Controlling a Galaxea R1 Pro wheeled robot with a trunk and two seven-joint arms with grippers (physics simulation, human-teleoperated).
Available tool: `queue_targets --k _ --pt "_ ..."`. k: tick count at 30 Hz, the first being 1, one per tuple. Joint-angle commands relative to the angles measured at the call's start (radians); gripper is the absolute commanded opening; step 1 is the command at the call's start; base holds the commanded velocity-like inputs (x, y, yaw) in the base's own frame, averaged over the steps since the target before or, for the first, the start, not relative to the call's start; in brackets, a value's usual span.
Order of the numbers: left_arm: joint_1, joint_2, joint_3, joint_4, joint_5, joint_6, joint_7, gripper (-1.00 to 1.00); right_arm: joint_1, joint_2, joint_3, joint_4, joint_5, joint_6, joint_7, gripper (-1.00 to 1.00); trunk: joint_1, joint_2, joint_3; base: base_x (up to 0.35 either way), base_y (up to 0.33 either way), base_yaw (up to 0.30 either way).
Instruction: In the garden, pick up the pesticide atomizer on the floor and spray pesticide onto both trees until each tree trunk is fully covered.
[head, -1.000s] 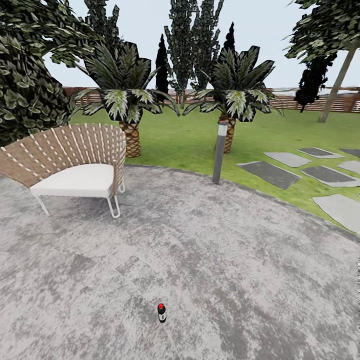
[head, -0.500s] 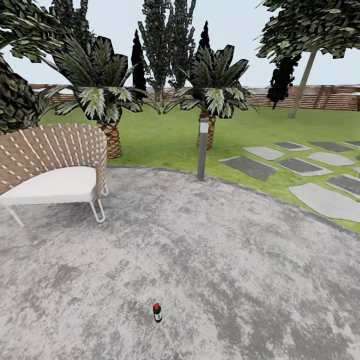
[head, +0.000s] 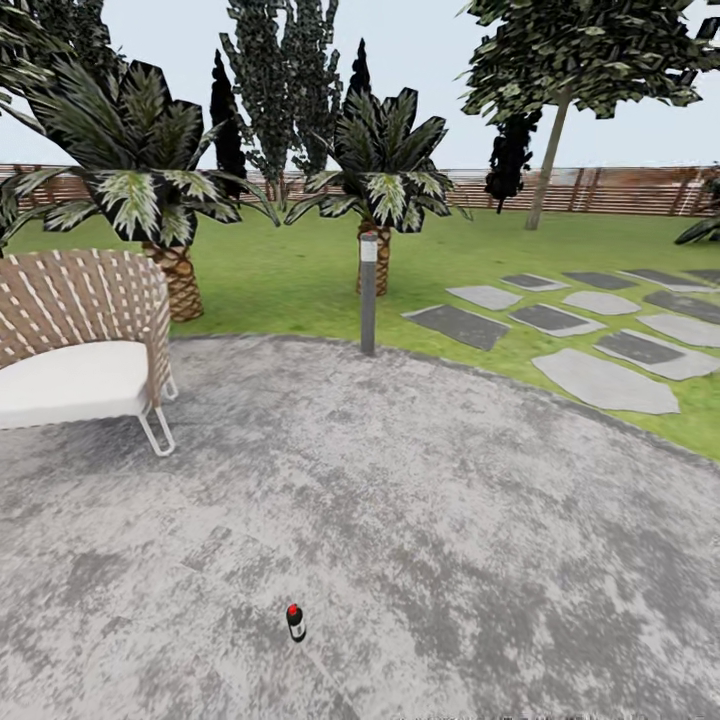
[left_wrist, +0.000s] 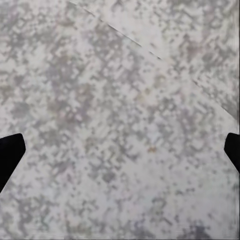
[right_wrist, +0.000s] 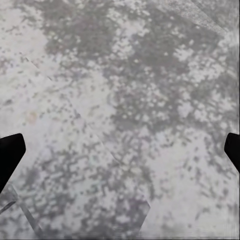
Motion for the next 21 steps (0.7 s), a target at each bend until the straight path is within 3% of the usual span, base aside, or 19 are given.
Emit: queue_targets --k 1,10,21 --pt "0.000 0.000 0.000 0.000 0.009 -0.003 -0.001 1.00 -0.001 0.000 0.000 0.001 0.000 -0.003 0.000 1.00 0.000 0.000 -0.001 0.000 0.000 -0.262" --pt "0.000 0.000 0.000 -0.001 0.009 -0.003 -0.001 1.00 -0.001 0.000 0.000 0.001 0.000 -0.003 0.000 1.00 0.000 0.000 -0.001 0.000 0.000 -0.248" --pt "0.000 0.000 -0.001 -0.004 0.009 -0.003 -0.001 1.00 -0.001 0.000 0.000 0.001 0.003 -0.005 0.000 1.00 0.000 0.000 -0.001 0.000 0.000 -0.026"
